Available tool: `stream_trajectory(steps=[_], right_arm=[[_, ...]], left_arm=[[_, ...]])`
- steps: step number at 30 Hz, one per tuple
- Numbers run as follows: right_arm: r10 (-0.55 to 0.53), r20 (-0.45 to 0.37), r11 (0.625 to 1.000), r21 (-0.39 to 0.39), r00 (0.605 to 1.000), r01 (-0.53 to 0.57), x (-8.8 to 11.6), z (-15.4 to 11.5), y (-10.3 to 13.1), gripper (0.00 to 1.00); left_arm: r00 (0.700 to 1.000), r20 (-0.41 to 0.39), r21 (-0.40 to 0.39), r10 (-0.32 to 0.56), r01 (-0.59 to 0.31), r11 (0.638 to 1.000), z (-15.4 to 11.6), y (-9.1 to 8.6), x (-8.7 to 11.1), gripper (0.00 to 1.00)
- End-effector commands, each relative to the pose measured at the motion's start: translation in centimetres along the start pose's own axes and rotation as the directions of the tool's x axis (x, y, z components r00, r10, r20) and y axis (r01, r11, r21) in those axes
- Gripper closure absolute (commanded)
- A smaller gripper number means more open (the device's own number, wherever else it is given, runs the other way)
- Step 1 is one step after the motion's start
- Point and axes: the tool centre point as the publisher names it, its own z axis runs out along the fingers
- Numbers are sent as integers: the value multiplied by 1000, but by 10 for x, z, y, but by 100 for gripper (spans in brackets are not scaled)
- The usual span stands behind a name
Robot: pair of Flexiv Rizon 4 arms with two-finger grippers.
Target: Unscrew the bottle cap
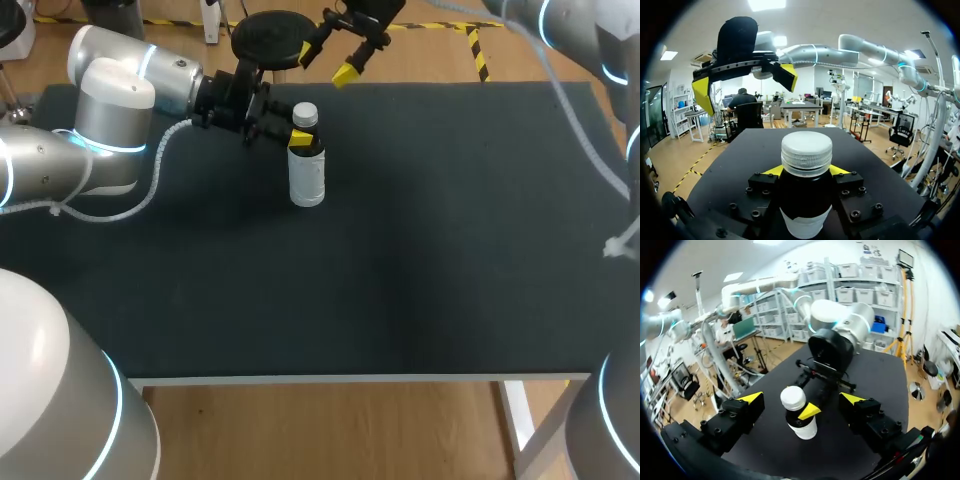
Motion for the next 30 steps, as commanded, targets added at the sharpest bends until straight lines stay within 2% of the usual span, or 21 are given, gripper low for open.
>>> stream_trajectory(steps=[1,27,30], right_arm=[[31,181,999,-31,983,-26,12,8,-4,0],[31,181,999,-31,983,-26,12,8,-4,0],[36,204,999,-45,978,-28,13,17,-5,0]], left_arm=[[1000,-2,1,0,0,1000,0,0,-1,100],[1000,-2,1,0,0,1000,0,0,-1,100],[1000,-2,1,0,0,1000,0,0,-1,100]])
